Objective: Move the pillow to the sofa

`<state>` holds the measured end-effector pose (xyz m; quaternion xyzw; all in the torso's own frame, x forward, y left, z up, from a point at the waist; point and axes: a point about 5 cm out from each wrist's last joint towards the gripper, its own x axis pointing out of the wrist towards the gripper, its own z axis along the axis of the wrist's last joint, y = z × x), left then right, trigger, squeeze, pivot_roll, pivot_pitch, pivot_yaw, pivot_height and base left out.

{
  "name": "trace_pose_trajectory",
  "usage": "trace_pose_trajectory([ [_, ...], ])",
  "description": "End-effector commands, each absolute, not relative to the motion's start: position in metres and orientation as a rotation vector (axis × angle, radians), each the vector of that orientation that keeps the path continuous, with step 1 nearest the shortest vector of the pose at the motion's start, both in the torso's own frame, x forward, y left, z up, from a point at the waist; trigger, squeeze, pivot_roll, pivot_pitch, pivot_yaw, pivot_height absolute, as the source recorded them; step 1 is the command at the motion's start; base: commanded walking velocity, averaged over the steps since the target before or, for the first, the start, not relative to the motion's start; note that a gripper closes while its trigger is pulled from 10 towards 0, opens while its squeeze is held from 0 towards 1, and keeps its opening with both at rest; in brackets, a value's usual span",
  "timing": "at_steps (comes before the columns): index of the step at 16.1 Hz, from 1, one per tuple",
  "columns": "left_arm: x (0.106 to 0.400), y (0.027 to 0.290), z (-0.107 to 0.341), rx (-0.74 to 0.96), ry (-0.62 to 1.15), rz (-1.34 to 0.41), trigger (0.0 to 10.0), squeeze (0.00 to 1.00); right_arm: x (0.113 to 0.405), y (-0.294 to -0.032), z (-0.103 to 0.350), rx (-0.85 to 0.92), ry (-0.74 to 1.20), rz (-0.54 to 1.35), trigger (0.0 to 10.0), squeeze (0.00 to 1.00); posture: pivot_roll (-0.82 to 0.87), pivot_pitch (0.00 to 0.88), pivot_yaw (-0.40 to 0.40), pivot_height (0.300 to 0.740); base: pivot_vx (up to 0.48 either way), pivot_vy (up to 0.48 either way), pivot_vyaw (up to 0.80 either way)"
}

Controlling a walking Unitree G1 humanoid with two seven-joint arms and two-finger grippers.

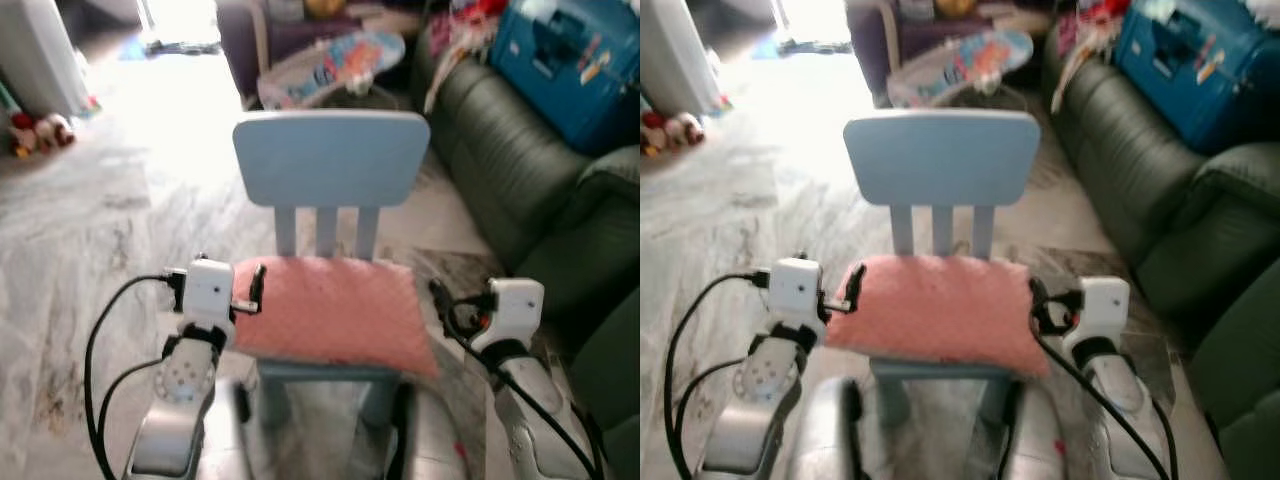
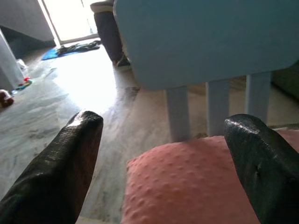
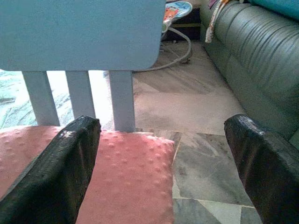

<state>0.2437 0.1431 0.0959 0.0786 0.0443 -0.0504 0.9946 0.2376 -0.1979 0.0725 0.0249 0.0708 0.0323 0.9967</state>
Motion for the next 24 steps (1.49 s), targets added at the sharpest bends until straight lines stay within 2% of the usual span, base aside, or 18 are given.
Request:
trace_pose_trajectory([
  [1, 0.242, 0.152, 0.095, 0.157, 0.094, -0.068, 10.0, 0.0, 0.241, -0.189, 0.074, 0.068, 0.135, 0.091, 10.0, 0.0, 0.03, 0.003, -0.028, 0.485, 0.0, 0.0, 0.0],
  [5, 0.242, 0.151, 0.095, 0.162, 0.098, -0.076, 10.0, 0.0, 0.24, -0.188, 0.073, 0.077, 0.139, 0.088, 10.0, 0.0, 0.03, 0.007, -0.028, 0.485, 0.0, 0.0, 0.0],
  [9, 0.236, 0.153, 0.085, 0.18, 0.185, -0.07, 10.0, 0.0, 0.235, -0.182, 0.071, 0.111, 0.18, 0.102, 10.0, 0.0, 0.04, 0.027, -0.036, 0.485, 0.0, 0.0, 0.0],
  [13, 0.235, 0.158, 0.088, 0.202, 0.209, -0.078, 10.0, 0.0, 0.233, -0.178, 0.066, 0.129, 0.247, 0.106, 10.0, 0.0, 0.03, 0.1, -0.029, 0.445, 0.0, 0.0, 0.0],
  [16, 0.25, 0.171, 0.089, 0.223, 0.232, -0.046, 10.0, 0.0, 0.236, -0.176, 0.063, 0.124, 0.291, 0.136, 10.0, 0.0, 0.02, 0.145, -0.03, 0.445, 0.0, 0.0, 0.0],
  [19, 0.272, 0.179, 0.093, 0.231, 0.231, 0.002, 10.0, 0.0, 0.256, -0.176, 0.067, 0.162, 0.283, 0.154, 10.0, 0.0, 0.02, 0.196, -0.041, 0.445, 0.0, 0.0, 0.0],
  [20, 0.276, 0.18, 0.094, 0.228, 0.228, 0.002, 10.0, 0.0, 0.261, -0.175, 0.069, 0.164, 0.273, 0.165, 10.0, 1.0, 0.01, 0.215, -0.042, 0.445, 0.0, 0.0, 0.0],
  [21, 0.281, 0.181, 0.094, 0.213, 0.22, 0.001, 10.0, 0.0, 0.268, -0.172, 0.071, 0.156, 0.27, 0.18, 10.0, 1.0, 0.0, 0.236, -0.048, 0.445, 0.0, 0.0, 0.0],
  [22, 0.289, 0.181, 0.094, 0.184, 0.206, -0.007, 10.0, 0.84, 0.278, -0.169, 0.076, 0.168, 0.243, 0.207, 10.0, 1.0, 0.0, 0.259, -0.05, 0.445, 0.0, 0.0, 0.0],
  [23, 0.294, 0.184, 0.092, 0.142, 0.216, 0.016, 10.0, 1.0, 0.286, -0.165, 0.079, 0.149, 0.233, 0.235, 10.0, 1.0, 0.0, 0.262, -0.049, 0.445, 0.0, 0.0, 0.0],
  [24, 0.301, 0.187, 0.093, 0.154, 0.213, 0.053, 10.0, 1.0, 0.295, -0.163, 0.082, 0.148, 0.224, 0.243, 10.0, 1.0, -0.01, 0.277, -0.054, 0.445, 0.0, 0.0, 0.0],
])
